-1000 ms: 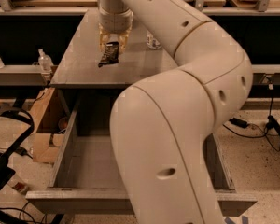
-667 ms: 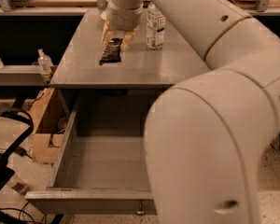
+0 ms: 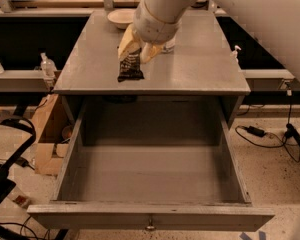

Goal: Place rxbar chocolate into top drawer

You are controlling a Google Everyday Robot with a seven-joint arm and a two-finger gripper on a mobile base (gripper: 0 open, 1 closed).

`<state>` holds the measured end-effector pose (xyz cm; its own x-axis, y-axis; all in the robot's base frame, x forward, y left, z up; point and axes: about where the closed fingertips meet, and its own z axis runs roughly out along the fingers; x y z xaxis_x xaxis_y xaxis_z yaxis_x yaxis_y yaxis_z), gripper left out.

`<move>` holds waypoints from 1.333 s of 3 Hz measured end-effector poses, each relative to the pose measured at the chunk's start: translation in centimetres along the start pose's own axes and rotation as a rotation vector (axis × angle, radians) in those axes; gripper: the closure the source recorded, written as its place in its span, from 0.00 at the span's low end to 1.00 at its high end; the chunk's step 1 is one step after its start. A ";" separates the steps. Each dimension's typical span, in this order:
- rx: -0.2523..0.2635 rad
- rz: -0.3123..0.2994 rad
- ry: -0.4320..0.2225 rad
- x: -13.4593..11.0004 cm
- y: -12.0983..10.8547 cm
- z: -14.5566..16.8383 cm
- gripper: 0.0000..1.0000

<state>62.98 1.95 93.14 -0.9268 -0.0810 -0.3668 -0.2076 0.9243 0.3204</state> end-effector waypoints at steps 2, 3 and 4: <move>0.041 -0.109 -0.041 8.5 -2.7 2.3 1.00; 0.052 -0.088 0.050 14.1 -7.0 6.8 1.00; 0.043 -0.060 0.128 18.0 -10.7 10.5 1.00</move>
Offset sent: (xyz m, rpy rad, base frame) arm -0.1300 -0.0530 -0.1886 -0.1838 0.0258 0.1485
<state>51.81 -5.51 73.89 -0.9460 -0.1812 -0.2687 -0.2530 0.9311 0.2628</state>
